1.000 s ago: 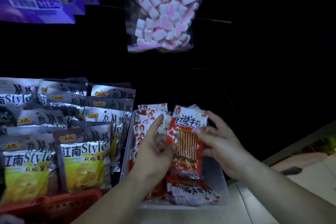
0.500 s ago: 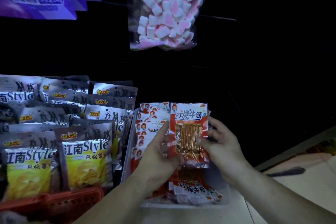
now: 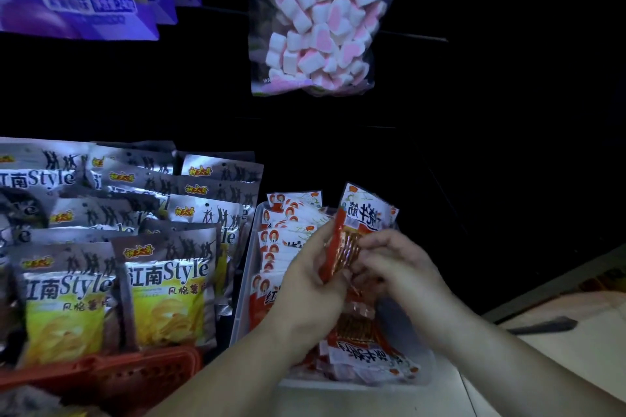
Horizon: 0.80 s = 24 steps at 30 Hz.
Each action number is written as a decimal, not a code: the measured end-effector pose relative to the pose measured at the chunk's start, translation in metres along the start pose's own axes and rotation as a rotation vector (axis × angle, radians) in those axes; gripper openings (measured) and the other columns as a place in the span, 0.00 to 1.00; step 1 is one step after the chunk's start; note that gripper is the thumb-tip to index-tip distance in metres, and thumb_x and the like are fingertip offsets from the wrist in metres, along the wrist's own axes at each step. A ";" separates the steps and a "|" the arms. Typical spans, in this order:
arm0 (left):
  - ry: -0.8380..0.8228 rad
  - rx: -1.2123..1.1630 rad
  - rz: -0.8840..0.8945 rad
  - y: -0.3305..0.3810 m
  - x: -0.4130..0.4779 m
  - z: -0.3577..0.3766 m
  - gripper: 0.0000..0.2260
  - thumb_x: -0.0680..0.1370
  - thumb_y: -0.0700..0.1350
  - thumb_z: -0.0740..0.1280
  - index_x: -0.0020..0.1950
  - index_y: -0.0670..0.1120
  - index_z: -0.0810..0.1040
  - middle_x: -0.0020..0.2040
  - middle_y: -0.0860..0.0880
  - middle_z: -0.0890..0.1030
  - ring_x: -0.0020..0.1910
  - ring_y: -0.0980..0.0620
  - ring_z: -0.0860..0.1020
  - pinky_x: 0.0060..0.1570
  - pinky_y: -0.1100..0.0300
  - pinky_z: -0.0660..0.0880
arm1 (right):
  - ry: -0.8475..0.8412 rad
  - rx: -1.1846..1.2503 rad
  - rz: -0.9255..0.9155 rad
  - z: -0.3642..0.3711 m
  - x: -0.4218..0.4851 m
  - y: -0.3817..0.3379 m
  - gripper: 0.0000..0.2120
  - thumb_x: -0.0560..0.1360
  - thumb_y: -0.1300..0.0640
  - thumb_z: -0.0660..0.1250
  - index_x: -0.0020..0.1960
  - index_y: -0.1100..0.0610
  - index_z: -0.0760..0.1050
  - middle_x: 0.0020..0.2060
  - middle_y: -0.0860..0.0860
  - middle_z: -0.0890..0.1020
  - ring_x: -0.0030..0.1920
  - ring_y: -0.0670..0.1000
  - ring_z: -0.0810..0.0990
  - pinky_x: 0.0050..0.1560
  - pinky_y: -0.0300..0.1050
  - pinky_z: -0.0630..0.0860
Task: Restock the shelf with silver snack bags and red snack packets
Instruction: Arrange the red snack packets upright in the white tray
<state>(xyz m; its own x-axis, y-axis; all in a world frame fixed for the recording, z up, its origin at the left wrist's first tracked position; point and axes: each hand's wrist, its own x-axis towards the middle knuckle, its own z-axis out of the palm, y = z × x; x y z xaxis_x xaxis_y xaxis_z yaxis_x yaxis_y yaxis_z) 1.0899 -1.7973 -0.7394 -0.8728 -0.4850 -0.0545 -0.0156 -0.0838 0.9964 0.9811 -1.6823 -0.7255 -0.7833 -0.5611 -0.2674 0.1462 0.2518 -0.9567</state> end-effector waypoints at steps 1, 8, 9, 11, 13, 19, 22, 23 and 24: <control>0.015 -0.013 -0.019 -0.001 -0.001 -0.001 0.28 0.80 0.30 0.65 0.69 0.61 0.73 0.56 0.56 0.85 0.57 0.61 0.82 0.50 0.69 0.78 | 0.154 -0.092 -0.066 0.002 0.003 0.008 0.12 0.77 0.66 0.69 0.50 0.49 0.80 0.45 0.54 0.83 0.44 0.54 0.81 0.42 0.50 0.77; -0.011 -0.098 -0.118 -0.006 0.001 -0.005 0.35 0.79 0.28 0.66 0.74 0.63 0.66 0.55 0.63 0.85 0.55 0.60 0.83 0.54 0.59 0.81 | 0.097 0.136 -0.002 -0.006 0.006 0.009 0.30 0.78 0.70 0.68 0.70 0.40 0.73 0.51 0.54 0.87 0.50 0.56 0.87 0.50 0.58 0.84; -0.032 -0.045 -0.092 -0.006 0.002 -0.006 0.36 0.80 0.30 0.67 0.75 0.64 0.63 0.52 0.70 0.82 0.51 0.65 0.82 0.48 0.64 0.81 | 0.098 0.071 -0.039 -0.007 0.006 0.009 0.30 0.79 0.71 0.67 0.70 0.40 0.73 0.48 0.58 0.86 0.50 0.61 0.86 0.53 0.62 0.83; -0.053 0.101 -0.054 -0.007 0.000 -0.009 0.40 0.80 0.35 0.70 0.79 0.64 0.53 0.47 0.79 0.76 0.40 0.66 0.81 0.36 0.65 0.78 | 0.101 -0.079 -0.088 -0.009 0.007 0.012 0.31 0.79 0.70 0.67 0.71 0.39 0.71 0.47 0.67 0.80 0.52 0.69 0.82 0.59 0.66 0.80; -0.022 0.188 -0.044 -0.012 0.000 -0.010 0.45 0.79 0.38 0.72 0.80 0.68 0.46 0.50 0.76 0.77 0.35 0.53 0.78 0.32 0.57 0.75 | 0.082 -0.107 -0.106 -0.011 0.009 0.014 0.33 0.79 0.70 0.67 0.72 0.37 0.70 0.48 0.69 0.77 0.54 0.72 0.79 0.60 0.67 0.79; -0.004 0.394 0.042 -0.015 0.002 -0.009 0.35 0.79 0.44 0.73 0.79 0.64 0.61 0.61 0.56 0.69 0.44 0.63 0.74 0.40 0.71 0.73 | 0.011 -0.170 -0.147 -0.019 0.008 0.015 0.31 0.79 0.68 0.69 0.69 0.35 0.75 0.51 0.57 0.83 0.55 0.57 0.83 0.54 0.53 0.83; 0.013 0.289 0.008 -0.011 0.000 -0.005 0.30 0.79 0.39 0.72 0.76 0.60 0.67 0.60 0.57 0.69 0.41 0.69 0.75 0.39 0.70 0.75 | 0.010 -0.152 -0.124 -0.014 0.005 0.014 0.22 0.77 0.68 0.72 0.57 0.40 0.84 0.55 0.48 0.86 0.53 0.47 0.85 0.55 0.45 0.83; 0.027 0.212 -0.012 -0.011 -0.002 -0.005 0.31 0.79 0.37 0.72 0.76 0.61 0.68 0.63 0.57 0.71 0.41 0.69 0.77 0.38 0.68 0.77 | 0.045 -0.131 -0.102 -0.013 0.005 0.016 0.21 0.77 0.67 0.72 0.55 0.41 0.85 0.54 0.49 0.86 0.52 0.51 0.85 0.57 0.50 0.83; 0.033 0.118 -0.044 -0.010 -0.004 -0.004 0.32 0.79 0.35 0.71 0.76 0.62 0.68 0.65 0.56 0.71 0.43 0.67 0.80 0.40 0.64 0.81 | 0.090 -0.115 -0.086 -0.012 0.006 0.018 0.19 0.77 0.66 0.72 0.55 0.42 0.85 0.55 0.49 0.86 0.53 0.50 0.85 0.56 0.50 0.84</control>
<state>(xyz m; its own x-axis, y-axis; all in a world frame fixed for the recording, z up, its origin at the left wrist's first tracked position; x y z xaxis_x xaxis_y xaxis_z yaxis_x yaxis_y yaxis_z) 1.0952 -1.7978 -0.7497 -0.8536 -0.5115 -0.0981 -0.1122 -0.0034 0.9937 0.9721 -1.6719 -0.7430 -0.8417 -0.5129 -0.1690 0.0105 0.2973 -0.9547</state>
